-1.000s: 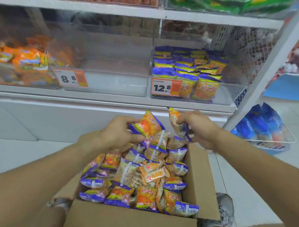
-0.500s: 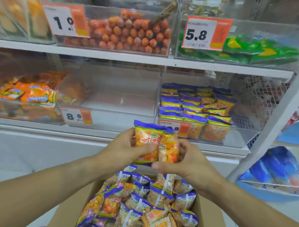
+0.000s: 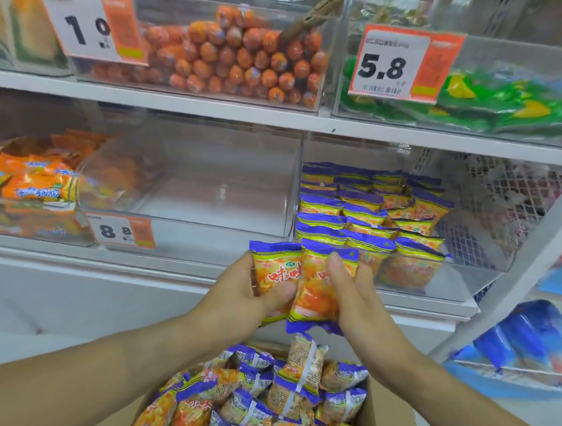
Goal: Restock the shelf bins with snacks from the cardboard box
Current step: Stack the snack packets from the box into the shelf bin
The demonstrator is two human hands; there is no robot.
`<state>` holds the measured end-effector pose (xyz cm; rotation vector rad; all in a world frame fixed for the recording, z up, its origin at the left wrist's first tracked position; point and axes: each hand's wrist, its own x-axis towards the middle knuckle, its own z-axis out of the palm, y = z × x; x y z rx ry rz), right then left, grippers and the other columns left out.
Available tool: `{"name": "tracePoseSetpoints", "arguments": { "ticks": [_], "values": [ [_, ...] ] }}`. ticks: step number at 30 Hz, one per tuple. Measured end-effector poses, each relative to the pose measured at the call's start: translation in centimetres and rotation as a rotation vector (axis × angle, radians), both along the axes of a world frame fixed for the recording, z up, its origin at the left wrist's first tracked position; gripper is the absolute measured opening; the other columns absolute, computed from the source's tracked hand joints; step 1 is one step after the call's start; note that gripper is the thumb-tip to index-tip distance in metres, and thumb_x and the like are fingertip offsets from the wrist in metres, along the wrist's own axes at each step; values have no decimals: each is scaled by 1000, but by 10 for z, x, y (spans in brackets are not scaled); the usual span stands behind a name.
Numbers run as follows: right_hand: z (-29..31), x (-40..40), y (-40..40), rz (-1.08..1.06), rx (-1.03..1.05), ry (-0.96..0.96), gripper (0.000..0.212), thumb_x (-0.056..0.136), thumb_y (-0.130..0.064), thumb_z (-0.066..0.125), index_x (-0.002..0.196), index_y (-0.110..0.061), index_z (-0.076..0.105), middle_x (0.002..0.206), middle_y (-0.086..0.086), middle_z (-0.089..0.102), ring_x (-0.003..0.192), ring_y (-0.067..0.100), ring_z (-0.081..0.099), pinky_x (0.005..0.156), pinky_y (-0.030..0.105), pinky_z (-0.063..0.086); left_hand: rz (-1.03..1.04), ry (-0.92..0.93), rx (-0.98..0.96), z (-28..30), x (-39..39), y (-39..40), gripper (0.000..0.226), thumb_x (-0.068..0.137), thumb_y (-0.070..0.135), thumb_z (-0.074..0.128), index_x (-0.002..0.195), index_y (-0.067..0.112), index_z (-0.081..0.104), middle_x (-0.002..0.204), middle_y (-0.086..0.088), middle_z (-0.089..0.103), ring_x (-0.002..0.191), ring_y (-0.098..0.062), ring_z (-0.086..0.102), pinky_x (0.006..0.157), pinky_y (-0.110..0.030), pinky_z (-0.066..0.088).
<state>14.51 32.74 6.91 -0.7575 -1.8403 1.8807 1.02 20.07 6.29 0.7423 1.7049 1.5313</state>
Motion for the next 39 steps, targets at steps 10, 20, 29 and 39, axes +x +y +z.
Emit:
{"name": "tracePoseSetpoints", "arguments": {
  "ticks": [10, 20, 29, 39],
  "values": [
    [5, 6, 19, 223, -42, 68, 45, 84, -29, 65, 126, -17, 55, 115, 5, 72, 100, 19, 70, 77, 32, 56, -57, -309, 129, 12, 4, 11, 75, 69, 45, 79, 132, 15, 53, 120, -10, 71, 109, -31, 69, 94, -50, 55],
    [11, 7, 22, 309, -160, 77, 65, 82, -33, 80, 135, -14, 48, 129, 11, 67, 120, 29, 64, 94, 38, 54, -38, -42, 72, 23, 10, 5, 57, 71, 42, 74, 123, 25, 55, 108, 6, 74, 96, -15, 73, 78, -31, 61],
    [20, 15, 36, 380, -65, 83, 74, 73, -6, 82, 138, -6, 47, 132, 18, 64, 125, 37, 60, 103, 55, 49, -77, 202, 46, 33, 8, 5, 56, 65, 57, 86, 109, 29, 67, 98, 8, 75, 86, -8, 70, 70, -25, 58],
    [20, 37, 41, 271, 138, 20, 65, 67, -6, 85, 126, -13, 58, 113, 8, 75, 104, 27, 72, 84, 38, 59, -281, 240, 3, 35, 20, 18, 58, 66, 34, 88, 115, 26, 58, 105, 9, 74, 92, -13, 73, 74, -29, 60]
  ]
}}
